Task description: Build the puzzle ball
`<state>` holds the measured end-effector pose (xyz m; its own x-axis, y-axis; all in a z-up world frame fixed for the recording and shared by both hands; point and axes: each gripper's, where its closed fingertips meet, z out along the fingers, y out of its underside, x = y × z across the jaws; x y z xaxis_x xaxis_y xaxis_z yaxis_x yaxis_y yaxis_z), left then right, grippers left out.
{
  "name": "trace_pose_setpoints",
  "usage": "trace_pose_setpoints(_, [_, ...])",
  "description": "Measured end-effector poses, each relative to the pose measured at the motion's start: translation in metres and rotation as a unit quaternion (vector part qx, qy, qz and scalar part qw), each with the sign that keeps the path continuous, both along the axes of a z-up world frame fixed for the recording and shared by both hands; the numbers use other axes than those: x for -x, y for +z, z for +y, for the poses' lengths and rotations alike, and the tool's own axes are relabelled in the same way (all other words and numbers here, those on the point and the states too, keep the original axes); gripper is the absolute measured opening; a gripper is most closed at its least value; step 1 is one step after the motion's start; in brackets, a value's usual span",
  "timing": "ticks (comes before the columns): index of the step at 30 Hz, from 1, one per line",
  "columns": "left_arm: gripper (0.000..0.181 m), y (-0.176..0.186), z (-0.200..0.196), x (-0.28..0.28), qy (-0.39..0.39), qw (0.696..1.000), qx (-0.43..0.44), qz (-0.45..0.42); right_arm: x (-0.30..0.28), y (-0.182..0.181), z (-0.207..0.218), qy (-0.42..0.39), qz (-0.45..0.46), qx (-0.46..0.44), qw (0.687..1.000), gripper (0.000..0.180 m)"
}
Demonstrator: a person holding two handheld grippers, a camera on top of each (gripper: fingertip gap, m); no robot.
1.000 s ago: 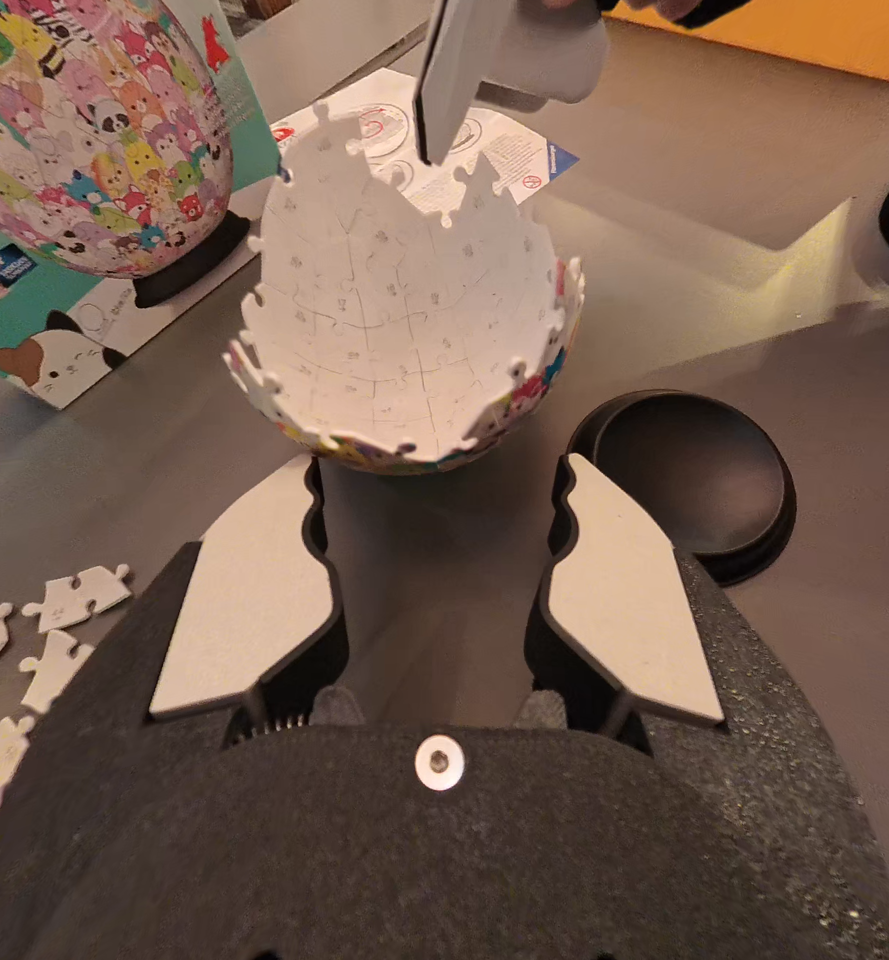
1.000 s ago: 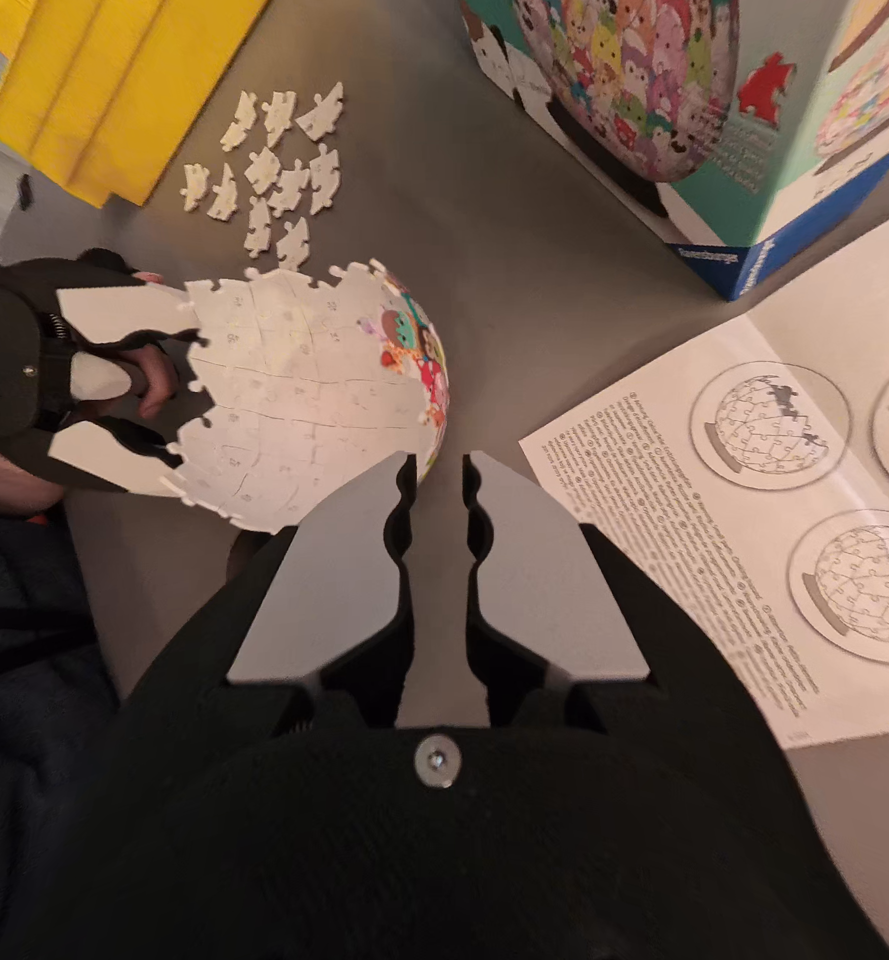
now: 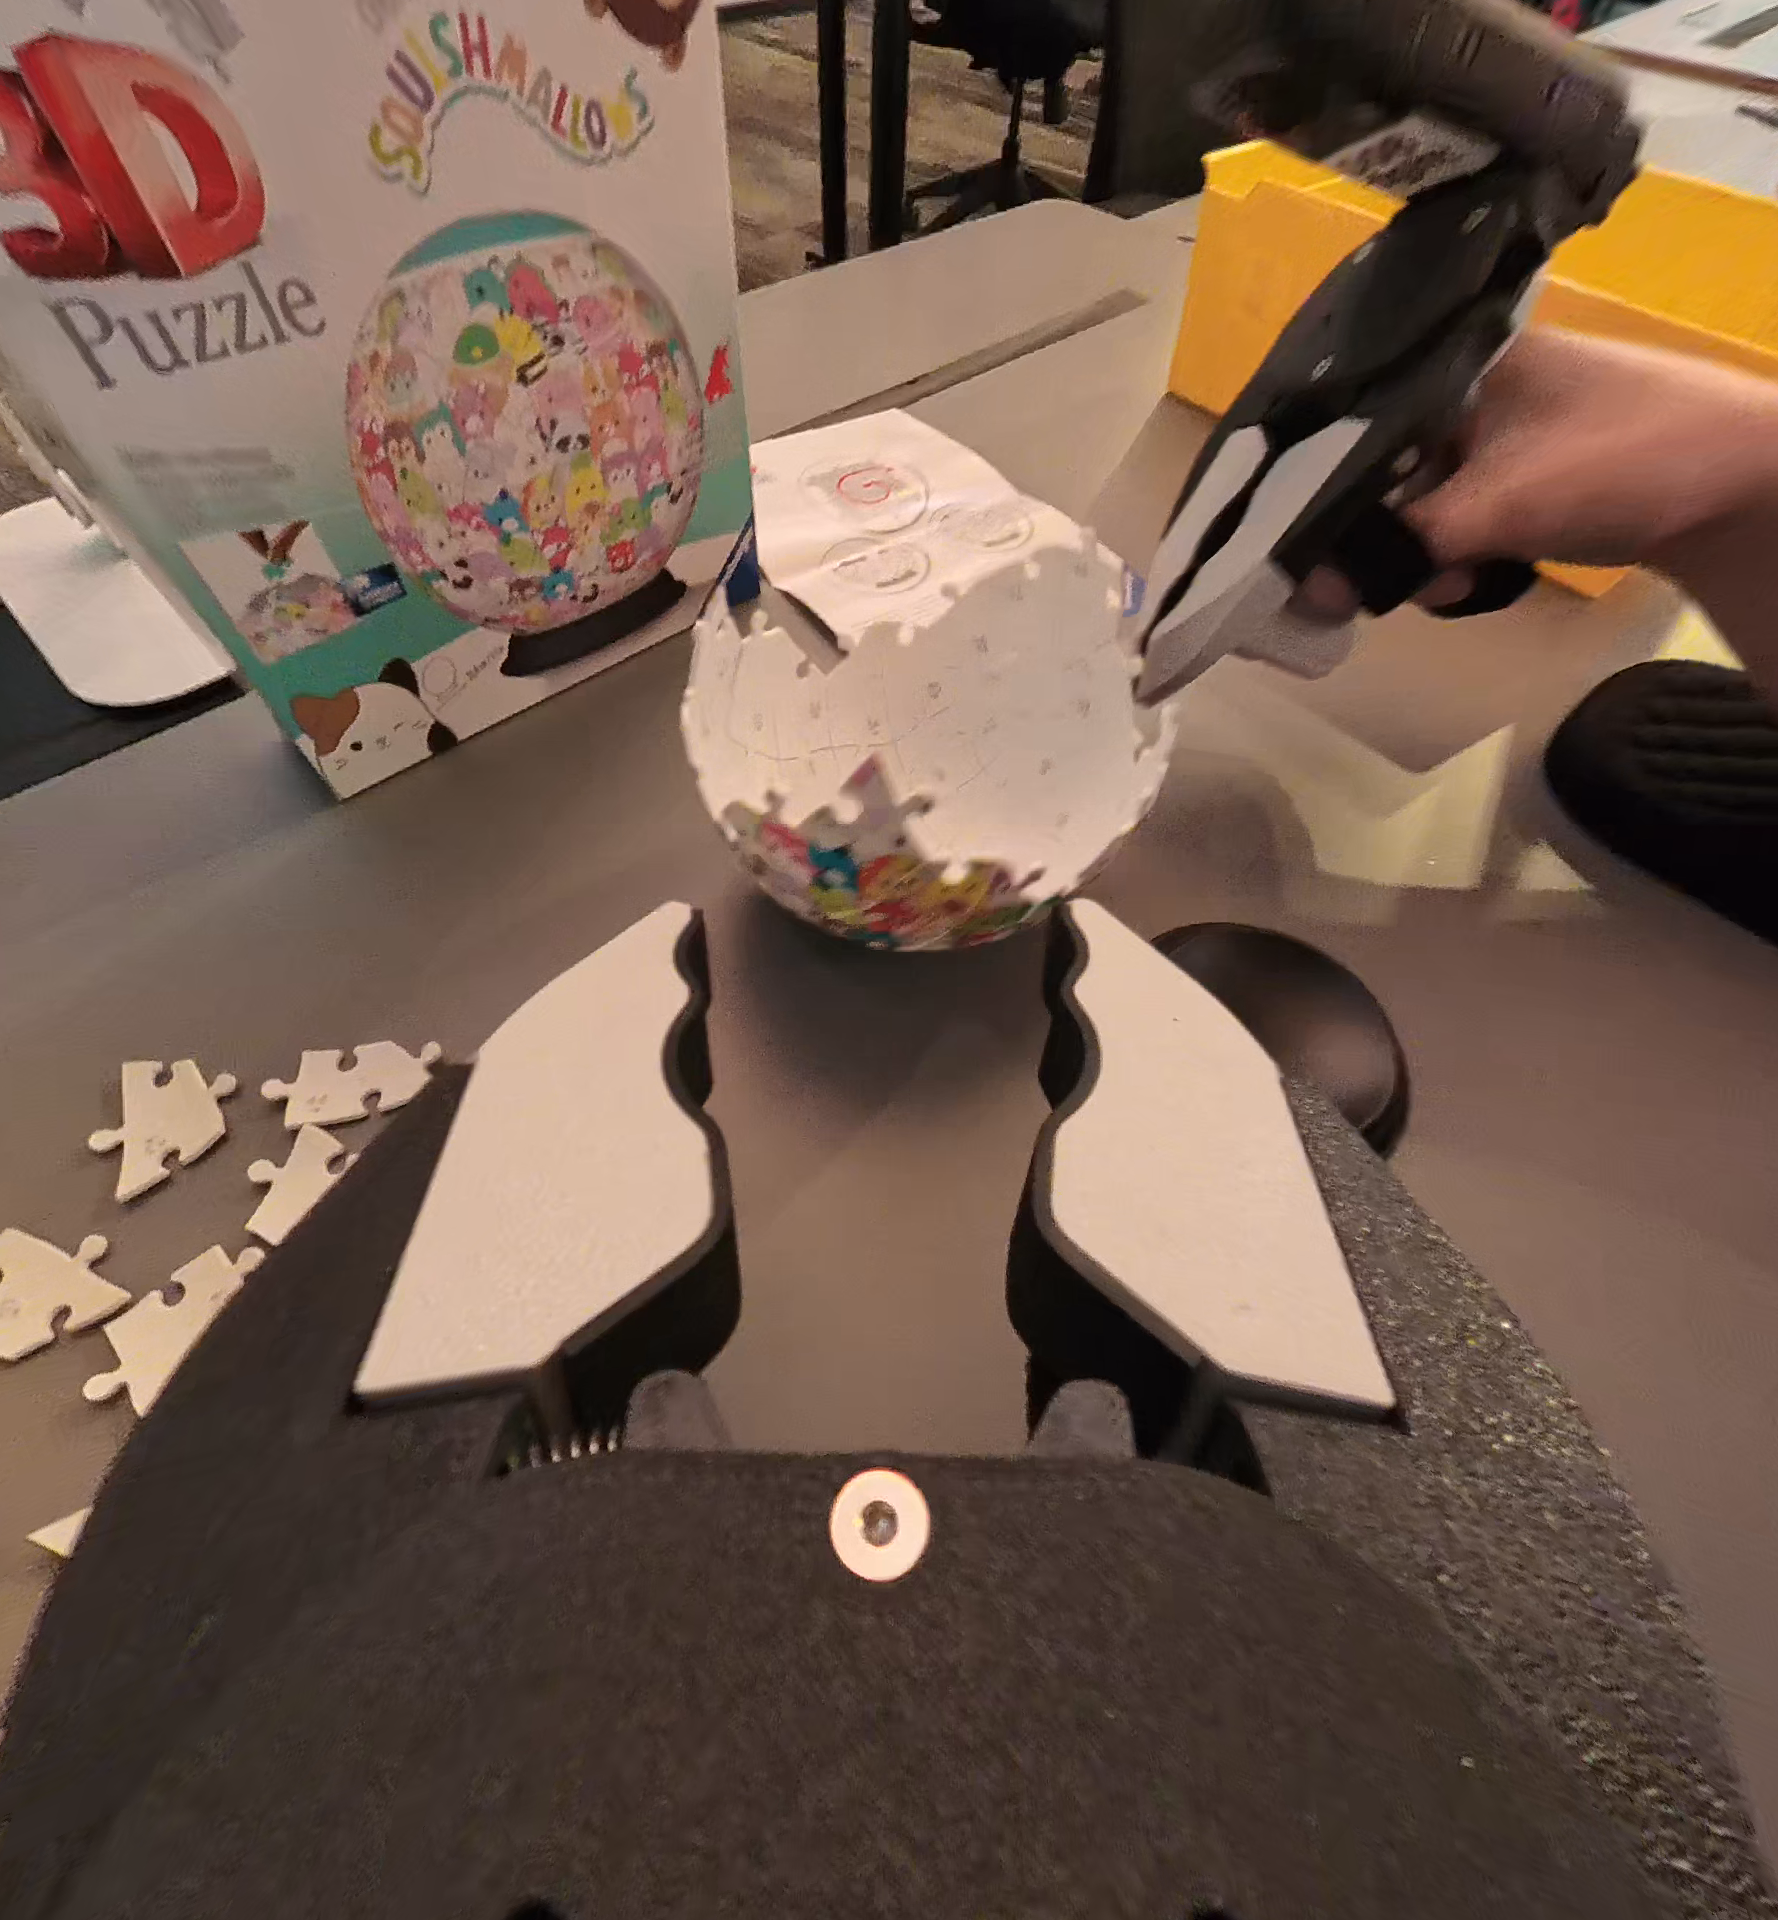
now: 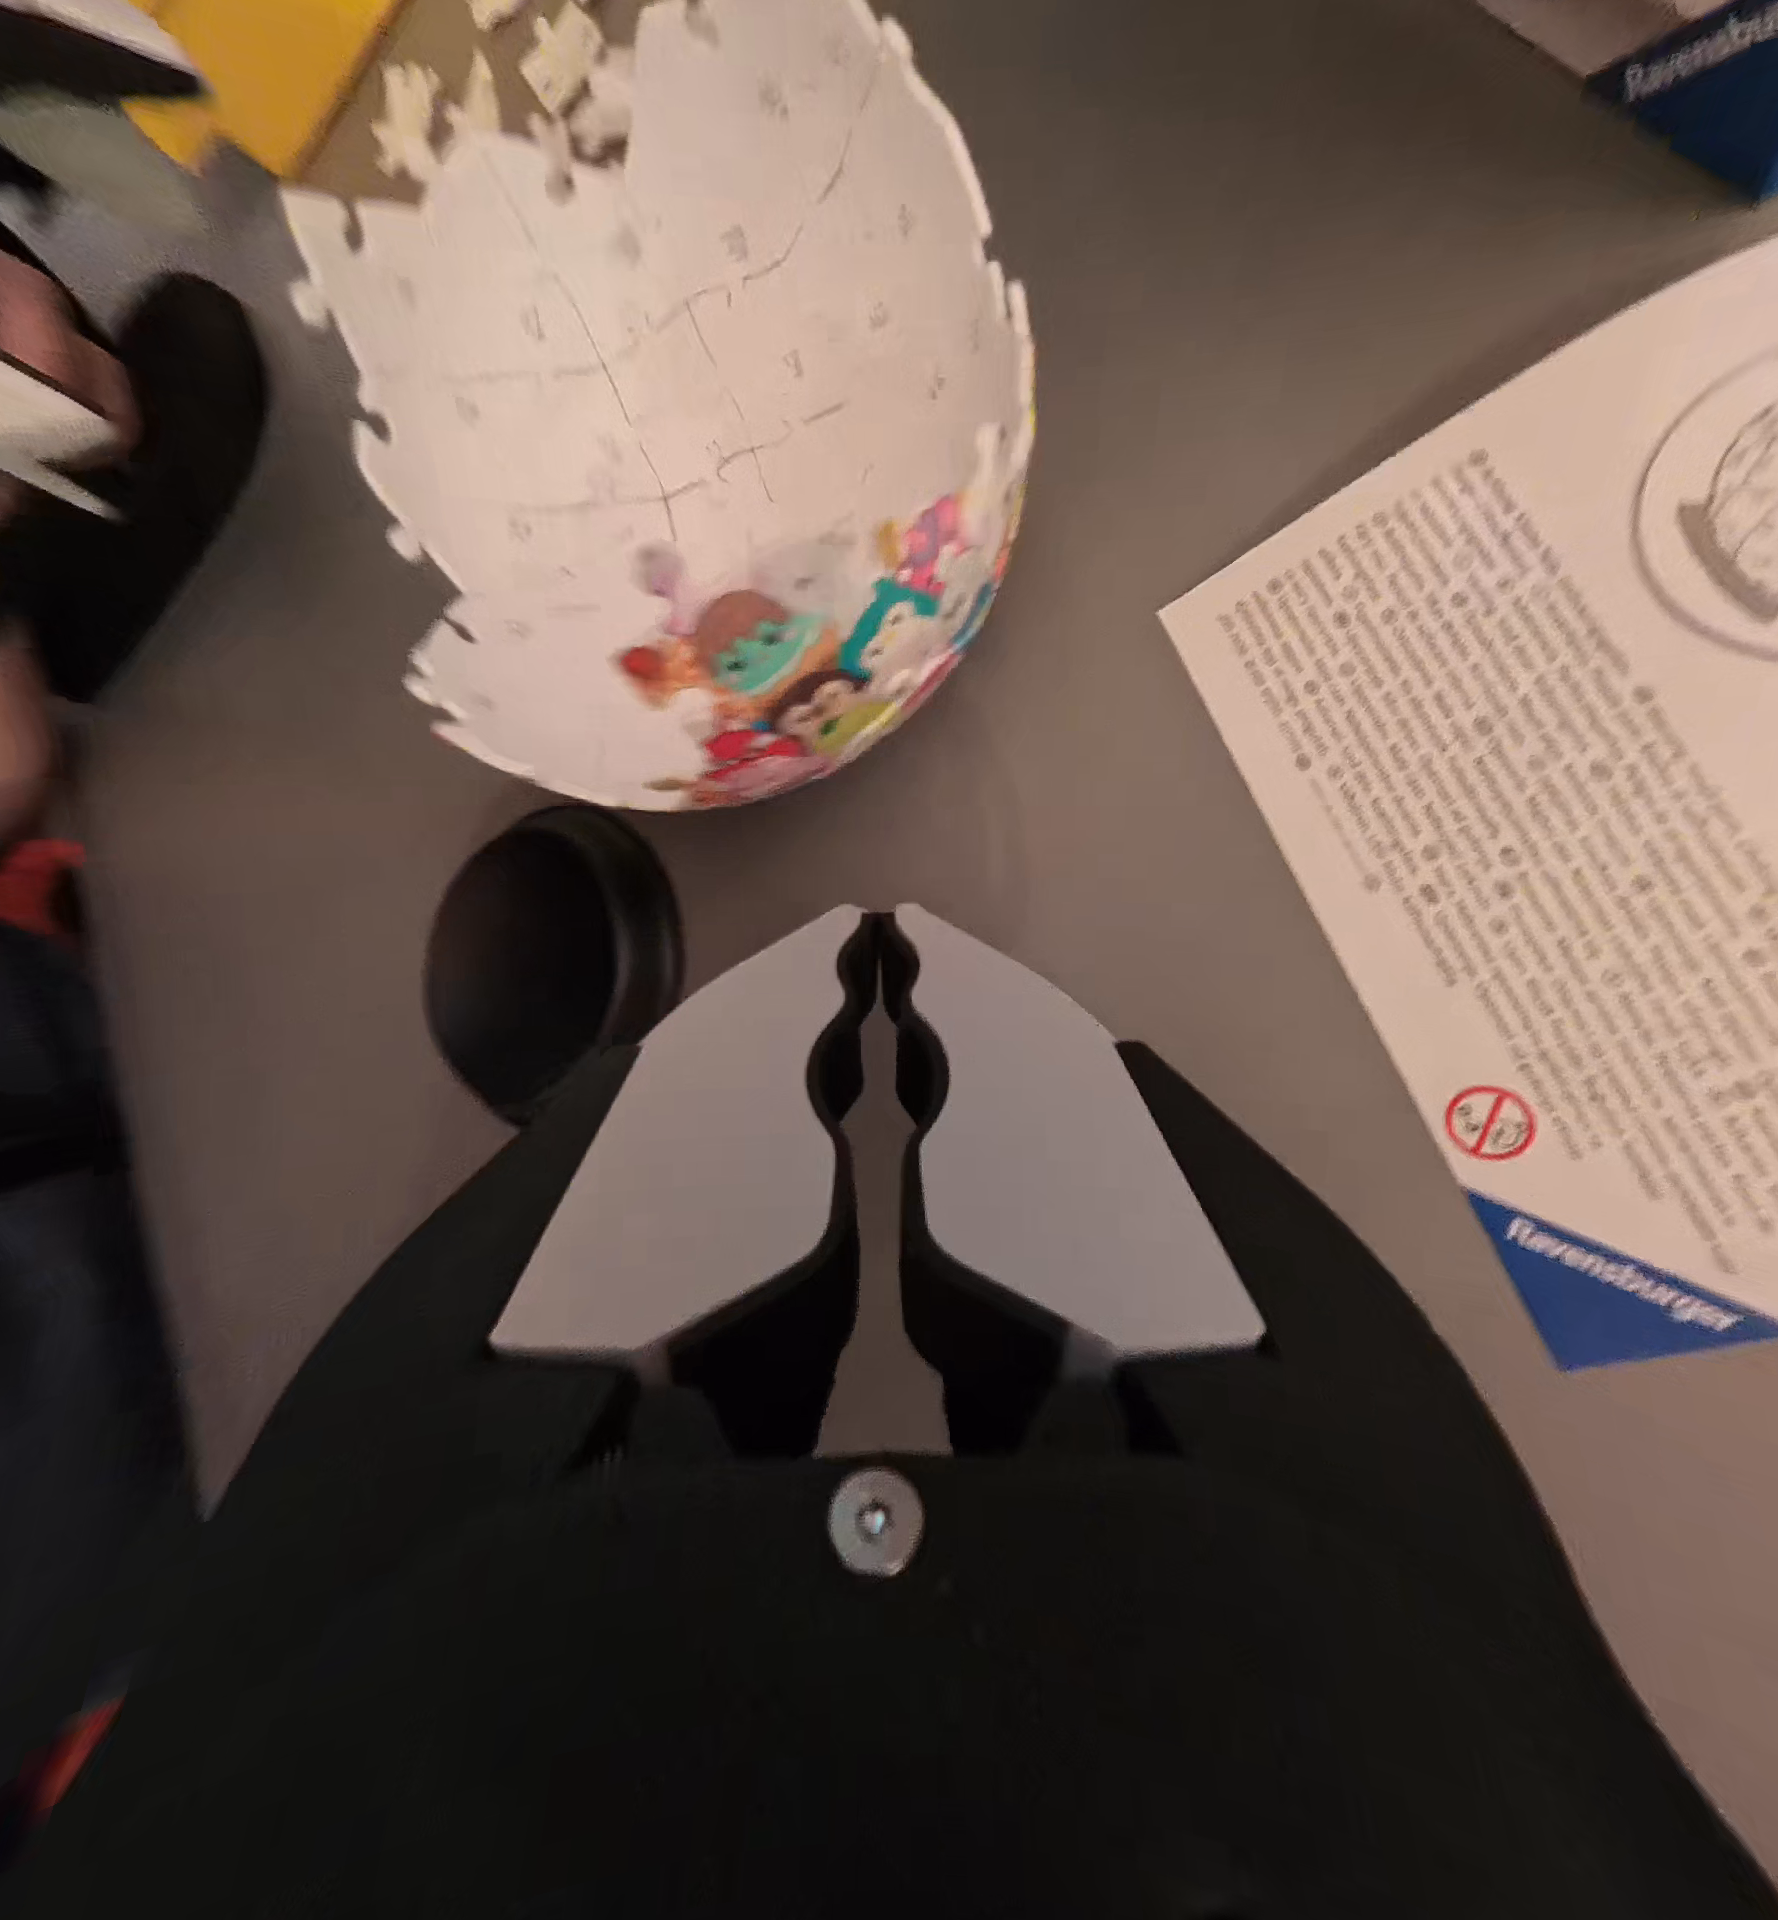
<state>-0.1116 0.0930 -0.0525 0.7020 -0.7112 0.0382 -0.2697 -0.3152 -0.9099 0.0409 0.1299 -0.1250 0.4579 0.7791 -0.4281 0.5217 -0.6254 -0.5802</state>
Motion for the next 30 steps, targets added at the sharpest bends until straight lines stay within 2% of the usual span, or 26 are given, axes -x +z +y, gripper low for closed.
trace_pose_setpoints(2, [0.051, 0.009, -0.004, -0.006, -0.02, 1.0, -0.004, 0.012, 0.004, -0.007, 0.004, 0.016, -0.031, -0.046, 0.998, 0.001])
trace_pose_setpoints(4, [0.032, 0.014, -0.007, -0.014, -0.045, 0.998, -0.012, 0.047, 0.01, -0.009, 0.005, 0.031, -0.048, -0.084, 0.995, 0.001])
trace_pose_setpoints(7, [0.004, 0.015, -0.005, -0.023, -0.081, 0.988, -0.028, 0.128, 0.017, -0.011, -0.002, 0.051, -0.05, -0.091, 0.993, 0.001])
trace_pose_setpoints(8, [0.0, 0.014, -0.002, -0.027, -0.095, 0.984, -0.03, 0.151, 0.018, -0.011, -0.004, 0.051, -0.048, -0.093, 0.993, 0.001])
trace_pose_setpoints(14, [0.0, -0.008, 0.015, -0.054, -0.188, 0.947, 0.019, 0.26, 0.033, 0.005, -0.013, 0.054, 0.023, -0.068, 0.996, 0.001])
trace_pose_setpoints(20, [0.0, -0.021, 0.034, -0.064, -0.249, 0.912, 0.055, 0.32, 0.04, 0.01, -0.016, 0.048, 0.052, -0.047, 0.996, 0.001])
trace_pose_setpoints(26, [0.0, -0.036, 0.037, -0.059, -0.29, 0.897, 0.13, 0.308, 0.045, 0.015, -0.016, 0.041, 0.074, -0.038, 0.996, 0.001])
trace_pose_setpoints(30, [0.0, -0.04, 0.036, -0.047, -0.3, 0.887, 0.142, 0.321, 0.047, 0.016, -0.014, 0.04, 0.08, -0.036, 0.995, 0.001])
